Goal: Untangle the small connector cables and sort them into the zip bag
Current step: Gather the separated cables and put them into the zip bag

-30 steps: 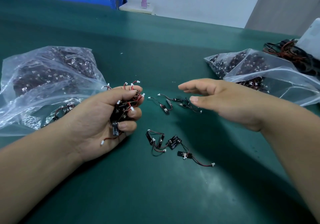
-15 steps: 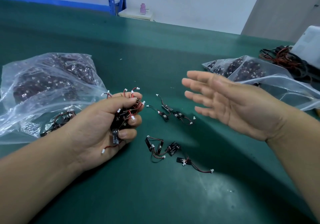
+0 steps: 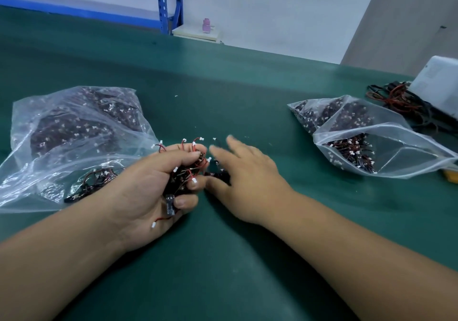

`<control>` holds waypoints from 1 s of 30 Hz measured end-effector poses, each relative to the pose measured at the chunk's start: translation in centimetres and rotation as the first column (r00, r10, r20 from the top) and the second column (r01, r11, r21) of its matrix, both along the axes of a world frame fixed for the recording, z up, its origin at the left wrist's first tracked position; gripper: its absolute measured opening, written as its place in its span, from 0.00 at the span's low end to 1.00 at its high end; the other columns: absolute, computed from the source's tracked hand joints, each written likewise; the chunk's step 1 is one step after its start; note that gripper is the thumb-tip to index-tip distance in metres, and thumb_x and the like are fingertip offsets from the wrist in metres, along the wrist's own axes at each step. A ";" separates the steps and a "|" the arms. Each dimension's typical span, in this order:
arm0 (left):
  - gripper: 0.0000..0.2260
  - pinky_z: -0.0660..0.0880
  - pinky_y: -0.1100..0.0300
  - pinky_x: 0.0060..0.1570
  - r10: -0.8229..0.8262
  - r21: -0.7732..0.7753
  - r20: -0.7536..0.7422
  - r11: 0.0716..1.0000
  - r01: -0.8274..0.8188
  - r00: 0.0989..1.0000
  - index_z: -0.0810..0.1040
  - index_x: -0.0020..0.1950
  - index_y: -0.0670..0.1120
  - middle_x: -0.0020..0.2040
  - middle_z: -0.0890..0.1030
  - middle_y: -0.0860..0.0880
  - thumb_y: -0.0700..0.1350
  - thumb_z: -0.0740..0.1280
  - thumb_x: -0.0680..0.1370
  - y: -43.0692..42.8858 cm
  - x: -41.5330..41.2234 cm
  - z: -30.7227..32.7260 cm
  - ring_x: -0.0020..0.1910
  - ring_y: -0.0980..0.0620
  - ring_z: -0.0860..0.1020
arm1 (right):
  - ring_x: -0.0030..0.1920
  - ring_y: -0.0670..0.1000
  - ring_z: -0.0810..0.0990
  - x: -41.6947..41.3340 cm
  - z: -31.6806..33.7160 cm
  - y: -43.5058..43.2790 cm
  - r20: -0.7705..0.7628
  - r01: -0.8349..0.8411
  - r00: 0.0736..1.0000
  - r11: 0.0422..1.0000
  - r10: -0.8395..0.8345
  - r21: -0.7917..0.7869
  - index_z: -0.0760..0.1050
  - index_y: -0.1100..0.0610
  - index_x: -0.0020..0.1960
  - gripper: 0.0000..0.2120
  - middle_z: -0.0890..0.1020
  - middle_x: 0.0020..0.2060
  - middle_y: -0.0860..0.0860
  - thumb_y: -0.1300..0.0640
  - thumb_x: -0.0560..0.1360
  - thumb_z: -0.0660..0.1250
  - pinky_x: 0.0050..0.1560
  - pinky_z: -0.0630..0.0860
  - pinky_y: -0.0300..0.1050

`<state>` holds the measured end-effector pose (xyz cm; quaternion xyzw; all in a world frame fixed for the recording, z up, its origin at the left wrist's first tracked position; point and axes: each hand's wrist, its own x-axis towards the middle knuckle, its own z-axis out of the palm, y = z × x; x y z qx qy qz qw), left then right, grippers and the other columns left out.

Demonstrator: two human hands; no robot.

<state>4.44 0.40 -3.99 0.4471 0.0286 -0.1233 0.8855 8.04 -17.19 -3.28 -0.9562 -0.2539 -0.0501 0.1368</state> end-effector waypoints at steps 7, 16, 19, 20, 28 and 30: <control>0.19 0.64 0.65 0.19 -0.002 0.025 0.001 1.000 0.002 1.000 0.84 0.46 0.50 0.39 0.80 0.49 0.46 0.82 0.57 0.3 0.1 -0.2 0.27 0.53 0.71 | 0.44 0.57 0.71 1.9 0.5 -0.3 0.170 -0.017 0.985 0.999 0.025 -0.046 0.68 0.51 0.49 0.06 0.69 0.43 0.49 0.51 0.81 0.56 0.39 0.66 0.48; 0.14 0.65 0.64 0.20 0.022 0.181 0.031 0.983 -0.027 0.999 0.84 0.46 0.48 0.40 0.83 0.45 0.47 0.78 0.62 -0.2 -0.1 -0.5 0.28 0.51 0.75 | 0.30 0.57 0.65 0.4 1.8 -5.1 0.108 0.094 0.992 0.968 -0.070 -0.234 0.55 0.53 0.37 0.17 0.66 0.31 0.50 0.50 0.82 0.55 0.30 0.58 0.50; 0.15 0.65 0.63 0.20 0.029 0.199 0.008 0.980 -0.030 1.000 0.85 0.46 0.48 0.41 0.83 0.45 0.48 0.78 0.61 -0.2 0.1 -0.5 0.29 0.51 0.77 | 0.39 0.61 0.72 -1.5 2.8 -7.1 0.088 0.111 0.991 0.989 -0.102 -0.100 0.65 0.55 0.43 0.12 0.73 0.35 0.53 0.49 0.81 0.57 0.38 0.69 0.54; 0.16 0.66 0.63 0.21 0.034 0.204 0.001 0.978 -0.034 0.999 0.85 0.47 0.47 0.41 0.83 0.44 0.48 0.79 0.60 -0.1 0.1 -0.5 0.29 0.51 0.77 | 0.39 0.61 0.74 -2.1 3.4 -8.0 0.096 0.133 0.987 0.991 -0.130 -0.020 0.67 0.56 0.43 0.12 0.75 0.35 0.53 0.49 0.80 0.59 0.39 0.70 0.54; 0.31 0.66 0.62 0.21 0.046 0.229 -0.013 0.973 -0.042 0.999 0.85 0.50 0.45 0.43 0.84 0.43 0.53 0.85 0.51 0.0 0.1 -0.3 0.31 0.49 0.78 | 0.33 0.57 0.76 -0.2 9.8 -16.9 0.060 0.584 0.812 0.803 -0.581 -0.119 0.74 0.61 0.35 0.13 0.79 0.30 0.57 0.56 0.76 0.62 0.34 0.75 0.49; 0.31 0.66 0.62 0.21 0.044 0.230 -0.023 0.973 -0.038 0.999 0.85 0.50 0.45 0.44 0.84 0.42 0.52 0.84 0.49 -0.1 0.0 -0.2 0.32 0.49 0.79 | 0.33 0.56 0.75 1.8 9.1 -17.5 0.020 0.584 0.807 0.793 -0.590 -0.174 0.73 0.60 0.35 0.14 0.78 0.33 0.57 0.56 0.78 0.61 0.34 0.72 0.47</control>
